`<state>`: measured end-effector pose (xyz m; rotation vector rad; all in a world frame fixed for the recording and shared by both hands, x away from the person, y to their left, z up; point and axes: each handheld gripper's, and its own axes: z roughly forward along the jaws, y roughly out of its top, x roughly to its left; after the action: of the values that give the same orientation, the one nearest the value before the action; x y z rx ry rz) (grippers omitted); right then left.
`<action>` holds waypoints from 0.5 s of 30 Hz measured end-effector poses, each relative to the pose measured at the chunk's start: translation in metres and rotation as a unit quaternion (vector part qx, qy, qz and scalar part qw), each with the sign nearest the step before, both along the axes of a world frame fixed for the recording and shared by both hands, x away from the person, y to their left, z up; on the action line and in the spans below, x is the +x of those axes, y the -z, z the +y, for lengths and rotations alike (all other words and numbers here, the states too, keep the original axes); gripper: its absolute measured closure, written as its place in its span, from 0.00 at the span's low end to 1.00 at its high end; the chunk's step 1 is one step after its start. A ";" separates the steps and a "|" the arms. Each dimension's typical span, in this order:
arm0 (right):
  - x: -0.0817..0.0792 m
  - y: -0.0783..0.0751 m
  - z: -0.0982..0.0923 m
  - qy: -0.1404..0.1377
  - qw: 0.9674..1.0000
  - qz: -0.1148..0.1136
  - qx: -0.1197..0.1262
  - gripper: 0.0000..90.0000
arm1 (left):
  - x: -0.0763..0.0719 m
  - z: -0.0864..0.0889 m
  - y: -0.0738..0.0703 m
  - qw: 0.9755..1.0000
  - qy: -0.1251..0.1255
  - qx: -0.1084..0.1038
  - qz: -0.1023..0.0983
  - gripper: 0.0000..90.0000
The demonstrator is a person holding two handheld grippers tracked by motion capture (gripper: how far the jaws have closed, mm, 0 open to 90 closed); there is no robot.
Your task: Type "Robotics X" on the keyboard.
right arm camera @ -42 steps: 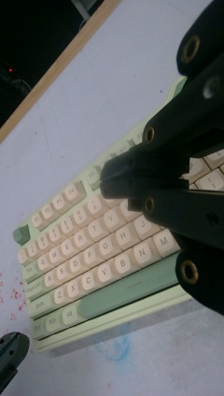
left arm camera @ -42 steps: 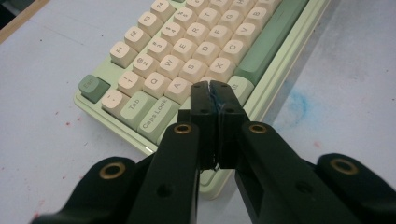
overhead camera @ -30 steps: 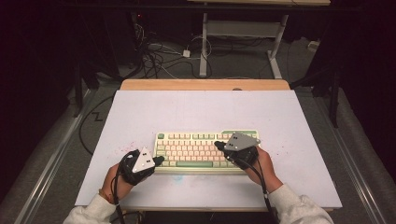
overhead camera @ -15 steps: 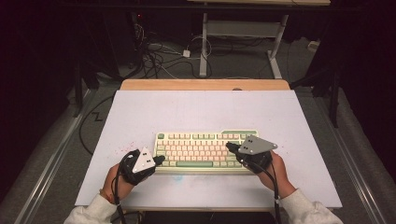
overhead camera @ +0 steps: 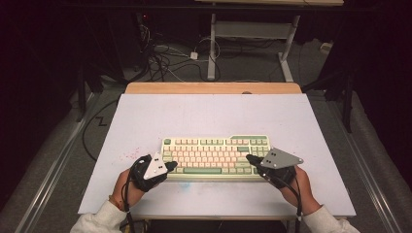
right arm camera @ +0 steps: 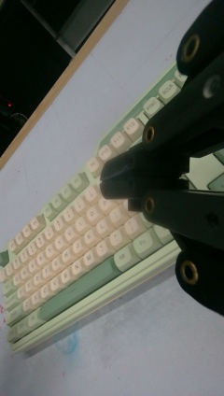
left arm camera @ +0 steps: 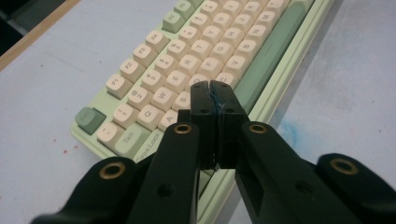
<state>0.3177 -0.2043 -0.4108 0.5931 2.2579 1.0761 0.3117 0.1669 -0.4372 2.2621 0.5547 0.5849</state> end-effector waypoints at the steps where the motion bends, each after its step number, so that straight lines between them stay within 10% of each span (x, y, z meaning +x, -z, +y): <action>1: -0.001 0.000 -0.002 0.002 1.000 -0.002 0.000 1.00 | 0.001 -0.002 0.000 1.000 0.002 0.001 0.000 0.96; 15: -0.008 0.001 -0.015 0.011 1.000 0.003 0.000 1.00 | 0.016 -0.022 0.000 1.000 0.022 -0.004 0.015 0.96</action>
<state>0.3095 -0.2192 -0.4123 0.6206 2.2512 1.0647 0.3277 0.1447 -0.4373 2.2732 0.5195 0.5282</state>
